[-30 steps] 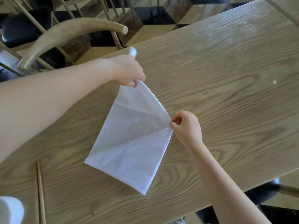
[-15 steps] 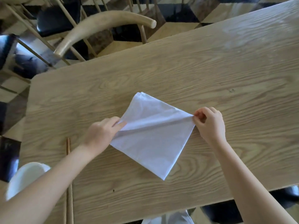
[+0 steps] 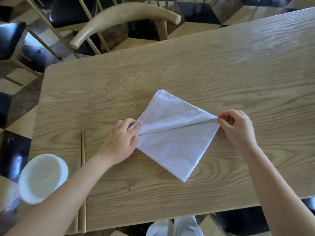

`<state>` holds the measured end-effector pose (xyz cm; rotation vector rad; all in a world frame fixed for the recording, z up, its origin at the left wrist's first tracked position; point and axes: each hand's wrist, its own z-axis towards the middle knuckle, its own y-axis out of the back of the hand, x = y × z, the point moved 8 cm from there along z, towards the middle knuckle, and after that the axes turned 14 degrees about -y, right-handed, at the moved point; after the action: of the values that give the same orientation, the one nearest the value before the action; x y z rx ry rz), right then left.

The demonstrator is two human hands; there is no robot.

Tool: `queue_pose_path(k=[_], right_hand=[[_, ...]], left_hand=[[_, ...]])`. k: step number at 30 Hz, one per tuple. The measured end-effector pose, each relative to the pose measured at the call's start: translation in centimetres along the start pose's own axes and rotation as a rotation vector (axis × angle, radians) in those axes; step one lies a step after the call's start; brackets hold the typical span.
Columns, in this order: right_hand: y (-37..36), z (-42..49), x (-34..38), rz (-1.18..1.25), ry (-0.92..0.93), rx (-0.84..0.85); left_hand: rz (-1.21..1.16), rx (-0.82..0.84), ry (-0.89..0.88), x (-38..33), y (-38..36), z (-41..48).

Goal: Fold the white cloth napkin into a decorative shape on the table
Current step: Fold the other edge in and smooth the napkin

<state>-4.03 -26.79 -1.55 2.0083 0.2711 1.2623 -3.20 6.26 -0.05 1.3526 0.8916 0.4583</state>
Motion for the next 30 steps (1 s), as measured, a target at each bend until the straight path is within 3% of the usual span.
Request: queue_pose_path(k=[5,8,13,17,19,21,23,26,30], right_hand=[[0.0,-0.2,0.0,-0.04,0.038,0.001],[0.2,-0.5,0.0,-0.074,0.058,-0.087],[0.2,-1.4,0.8,-0.201,0.137,-0.214],[0.6,-2.4,2.6,-0.23,0.197,-0.287],[-2.0,-3.7,6.0,-0.237,0.354,-0.219],[-7.7,-5.7,9.3,-0.276,0.477,0.06],[-12.7,-7.1,10.0,-0.387,0.474,0.246],[-14.0,-6.7,7.4,-0.56,0.445,0.146],[-10.7,-5.5,4.6,-0.507,0.345,-0.001]], left_hand=[[0.023,-0.13,-0.012,0.4,0.2,-0.6],[0.05,-0.211,-0.008,0.5,0.3,-1.0],[0.213,-0.18,-0.102,-0.7,0.0,-1.3],[0.189,-0.259,-0.019,-1.8,0.9,-0.3],[0.101,-0.225,-0.02,-3.5,0.3,2.0],[0.049,-0.107,0.016,-4.6,-1.7,4.2],[0.091,0.029,0.103,-4.2,-4.3,4.8],[0.165,0.061,0.135,-3.1,-5.8,4.2],[0.181,-0.004,0.128,-2.5,-5.2,3.8]])
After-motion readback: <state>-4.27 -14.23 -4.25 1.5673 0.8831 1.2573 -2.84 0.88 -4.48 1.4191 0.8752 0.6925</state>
